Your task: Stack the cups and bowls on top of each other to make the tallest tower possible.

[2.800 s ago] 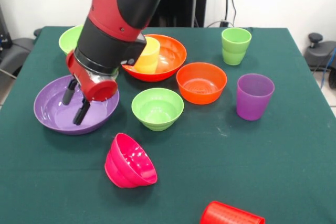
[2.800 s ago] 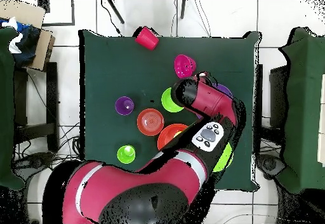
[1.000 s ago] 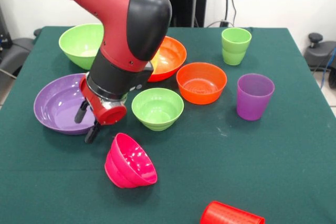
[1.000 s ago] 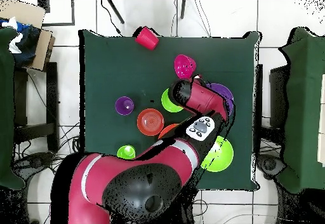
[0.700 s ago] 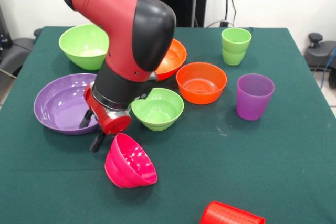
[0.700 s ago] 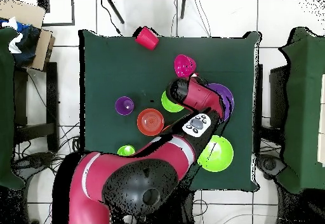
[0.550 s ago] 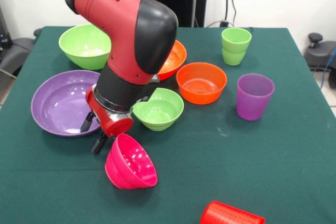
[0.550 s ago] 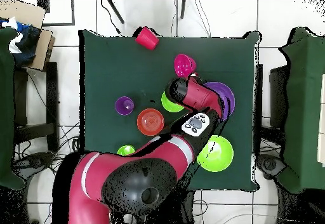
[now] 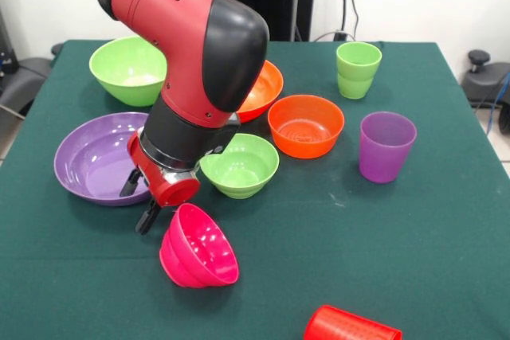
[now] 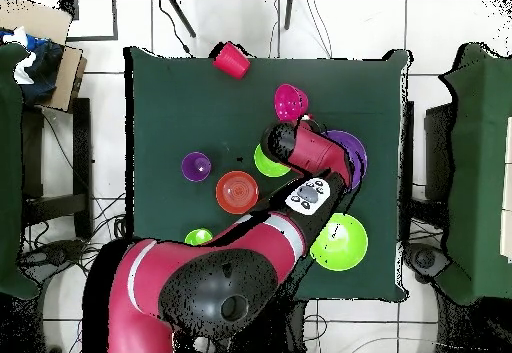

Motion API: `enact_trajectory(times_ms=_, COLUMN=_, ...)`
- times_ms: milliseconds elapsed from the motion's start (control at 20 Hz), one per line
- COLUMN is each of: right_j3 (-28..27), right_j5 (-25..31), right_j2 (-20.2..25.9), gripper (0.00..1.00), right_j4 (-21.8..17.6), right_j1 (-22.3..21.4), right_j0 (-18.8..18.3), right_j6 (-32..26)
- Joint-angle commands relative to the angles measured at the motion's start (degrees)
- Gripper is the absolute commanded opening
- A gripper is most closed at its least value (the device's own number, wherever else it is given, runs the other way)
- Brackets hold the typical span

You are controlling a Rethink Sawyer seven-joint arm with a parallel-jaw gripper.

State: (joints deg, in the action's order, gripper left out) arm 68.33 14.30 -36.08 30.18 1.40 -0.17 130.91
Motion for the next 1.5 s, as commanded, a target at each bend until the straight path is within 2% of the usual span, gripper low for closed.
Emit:
enact_trajectory(times_ms=50, right_j3=-2.37, right_j5=-2.38, right_j2=6.21, gripper=1.00, right_j4=0.63, right_j1=0.66, right_j0=-0.06, right_j6=8.50)
enact_trajectory(times_ms=400, right_j3=0.90, right_j5=-0.15, right_j2=6.55, gripper=1.00, right_j4=-1.26, right_j1=-3.40, right_j0=-0.55, right_j6=6.34)
enact_trajectory(times_ms=1500, right_j3=0.60, right_j5=0.08, right_j2=7.27, gripper=1.00, right_j4=-2.21, right_j1=-3.70, right_j0=-1.77, right_j6=5.15)
